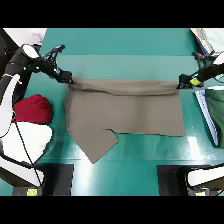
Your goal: Fold the shirts.
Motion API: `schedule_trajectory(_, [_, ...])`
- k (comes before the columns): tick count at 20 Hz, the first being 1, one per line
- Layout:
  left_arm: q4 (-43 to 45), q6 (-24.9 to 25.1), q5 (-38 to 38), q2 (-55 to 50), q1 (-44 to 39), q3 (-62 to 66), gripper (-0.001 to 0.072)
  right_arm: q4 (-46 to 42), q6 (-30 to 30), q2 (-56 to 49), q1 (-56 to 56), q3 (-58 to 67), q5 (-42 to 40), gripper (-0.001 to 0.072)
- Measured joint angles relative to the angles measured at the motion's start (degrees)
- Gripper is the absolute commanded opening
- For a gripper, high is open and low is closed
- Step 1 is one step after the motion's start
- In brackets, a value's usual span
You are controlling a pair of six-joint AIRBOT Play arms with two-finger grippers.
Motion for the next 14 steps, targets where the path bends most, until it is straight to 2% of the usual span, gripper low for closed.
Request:
schedule_trajectory(1, [0.83,-1.40,-0.35,0.00,0.02,-0.57,0.0609,0.66,0.28,0.35,0.04,-1.31,-0.55,0.0452])
schedule_trajectory(5, [3.74,-5.86,-4.13,0.81,0.74,-1.55,0.0608,6.25,0.37,2.05,-1.64,-3.96,0.46,0.0449])
schedule_trajectory(8, [4.92,-8.46,-6.49,6.32,2.40,-6.05,0.0607,9.20,-0.61,6.82,-4.55,-7.76,3.69,0.0448])
schedule_trajectory(14, [3.85,-13.49,-3.13,29.11,3.41,-35.10,0.0608,10.88,-1.64,18.56,-9.79,-19.12,5.57,0.0448])
